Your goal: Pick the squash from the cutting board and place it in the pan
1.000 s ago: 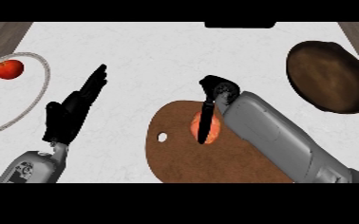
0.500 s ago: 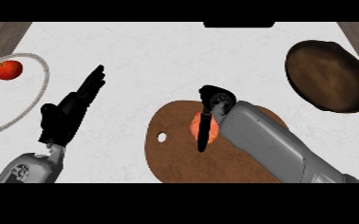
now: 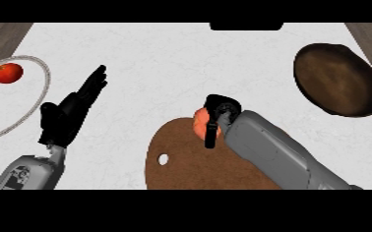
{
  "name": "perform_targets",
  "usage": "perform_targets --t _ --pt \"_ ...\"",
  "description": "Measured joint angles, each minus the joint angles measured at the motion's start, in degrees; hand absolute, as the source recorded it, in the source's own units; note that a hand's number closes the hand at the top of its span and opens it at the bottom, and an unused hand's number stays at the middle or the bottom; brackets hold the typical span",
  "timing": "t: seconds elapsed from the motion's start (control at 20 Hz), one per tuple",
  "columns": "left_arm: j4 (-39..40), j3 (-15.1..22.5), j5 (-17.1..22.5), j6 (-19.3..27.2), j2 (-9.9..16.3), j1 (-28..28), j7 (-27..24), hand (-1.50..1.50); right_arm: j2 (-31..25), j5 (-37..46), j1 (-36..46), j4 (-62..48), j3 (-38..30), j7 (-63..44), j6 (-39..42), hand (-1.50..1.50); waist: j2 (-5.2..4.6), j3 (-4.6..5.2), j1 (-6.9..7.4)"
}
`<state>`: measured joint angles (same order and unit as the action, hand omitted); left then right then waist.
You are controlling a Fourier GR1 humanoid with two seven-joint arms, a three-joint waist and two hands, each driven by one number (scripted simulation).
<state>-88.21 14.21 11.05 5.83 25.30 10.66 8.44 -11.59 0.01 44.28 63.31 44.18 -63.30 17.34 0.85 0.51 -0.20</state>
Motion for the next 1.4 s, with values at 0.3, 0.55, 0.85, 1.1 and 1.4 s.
perform_targets --t 0.3,0.55,0.85,1.1,1.4 --pt "-1.52 -0.16 -1.33 -0.13 -1.06 -0.92 0.76 0.00 0.02 0.79 -0.59 0.77 -0.92 0.64 1.32 1.50 0.02 -0.02 -0.02" --pt "-0.40 -1.03 -2.55 -0.72 -2.39 -0.48 0.66 0.00 0.06 3.06 -1.56 4.27 -1.93 0.56 1.50 1.50 -0.38 -0.28 -0.08" --pt "-2.36 -1.60 -2.89 -0.55 -2.63 -1.74 1.97 0.00 -2.36 14.24 -2.47 11.57 -1.45 1.98 -5.68 1.50 -0.18 -0.46 -0.78" --pt "-2.25 -2.00 -3.22 -0.21 -2.64 -3.04 1.60 0.00 -6.60 27.79 -3.40 19.62 -0.73 2.09 -14.94 1.50 0.26 -0.49 -1.96" --pt "-1.81 -2.20 -3.73 -0.19 -2.92 -3.01 1.33 0.00 -10.12 43.42 -2.73 30.33 -1.21 -0.16 -18.79 1.50 0.23 -0.48 -2.22"
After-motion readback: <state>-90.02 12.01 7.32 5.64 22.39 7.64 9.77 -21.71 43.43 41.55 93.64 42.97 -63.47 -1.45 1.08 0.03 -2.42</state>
